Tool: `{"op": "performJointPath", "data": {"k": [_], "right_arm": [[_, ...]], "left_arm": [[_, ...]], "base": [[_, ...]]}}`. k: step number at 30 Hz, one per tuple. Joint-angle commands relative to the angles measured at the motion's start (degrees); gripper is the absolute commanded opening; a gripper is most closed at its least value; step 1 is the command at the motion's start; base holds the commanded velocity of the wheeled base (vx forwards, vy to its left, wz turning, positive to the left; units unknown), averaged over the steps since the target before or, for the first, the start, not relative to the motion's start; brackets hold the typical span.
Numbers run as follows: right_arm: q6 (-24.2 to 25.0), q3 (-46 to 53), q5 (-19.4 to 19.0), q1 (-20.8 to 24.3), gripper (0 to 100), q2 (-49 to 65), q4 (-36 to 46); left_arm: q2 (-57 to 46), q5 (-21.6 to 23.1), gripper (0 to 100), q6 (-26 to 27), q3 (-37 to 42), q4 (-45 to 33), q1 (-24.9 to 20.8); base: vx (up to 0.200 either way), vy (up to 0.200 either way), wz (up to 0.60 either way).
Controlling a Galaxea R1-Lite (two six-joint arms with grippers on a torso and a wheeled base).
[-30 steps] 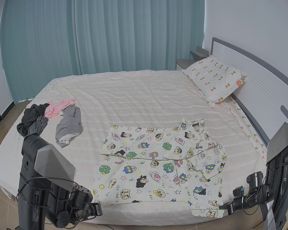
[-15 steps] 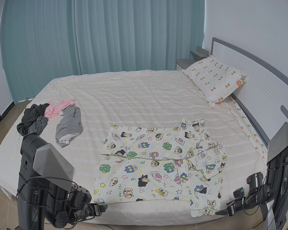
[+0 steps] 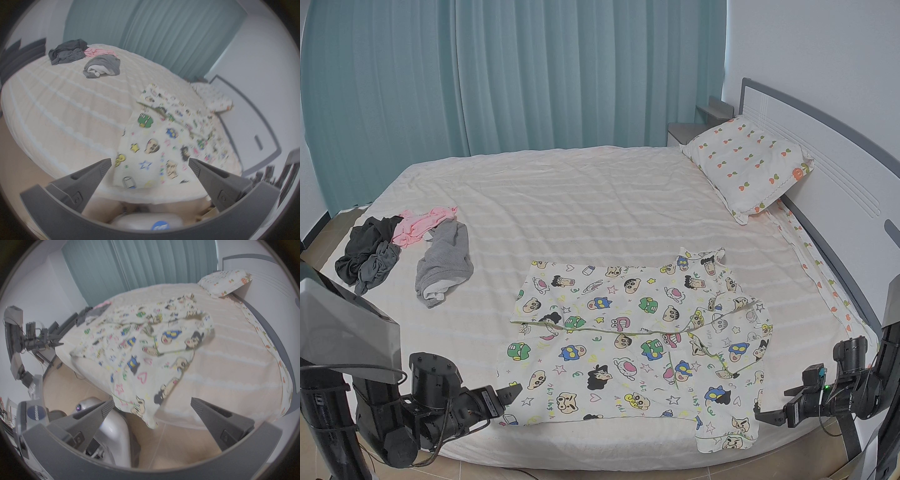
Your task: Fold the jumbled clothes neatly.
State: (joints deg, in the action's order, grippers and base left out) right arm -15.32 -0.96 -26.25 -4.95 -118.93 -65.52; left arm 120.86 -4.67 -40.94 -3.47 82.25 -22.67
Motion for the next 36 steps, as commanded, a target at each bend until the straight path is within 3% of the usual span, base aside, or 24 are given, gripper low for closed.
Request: {"op": "performJointPath", "data": {"k": [1,8,17,28,36], "right_arm": [[2.23,0.88,-3.46,0.47,100,5.82,-0.57],[2.58,-0.27,-3.99,0.47,100,5.64,-0.92],[9.87,-3.08,-4.34,1.61,100,4.85,-1.01],[9.96,-3.17,-3.9,2.66,100,2.39,-1.01],[10.75,-4.22,-3.81,4.51,100,-0.25,-2.5]], "left_arm": [[-4.93,0.89,100,-4.06,-2.77,0.1,0.97],[-3.88,2.65,100,-5.12,-3.12,0.1,1.32],[-3.79,5.02,100,-5.12,-2.68,0.1,0.79],[-3.17,5.81,100,-5.21,-2.85,0.1,0.17],[-0.97,7.75,100,-7.14,-4.88,0.1,0.26]], "base": [[0.0,0.0,0.0],[0.114,0.0,0.0],[0.2,0.0,0.0],[0.2,0.0,0.0],[0.0,0.0,0.0]]}}
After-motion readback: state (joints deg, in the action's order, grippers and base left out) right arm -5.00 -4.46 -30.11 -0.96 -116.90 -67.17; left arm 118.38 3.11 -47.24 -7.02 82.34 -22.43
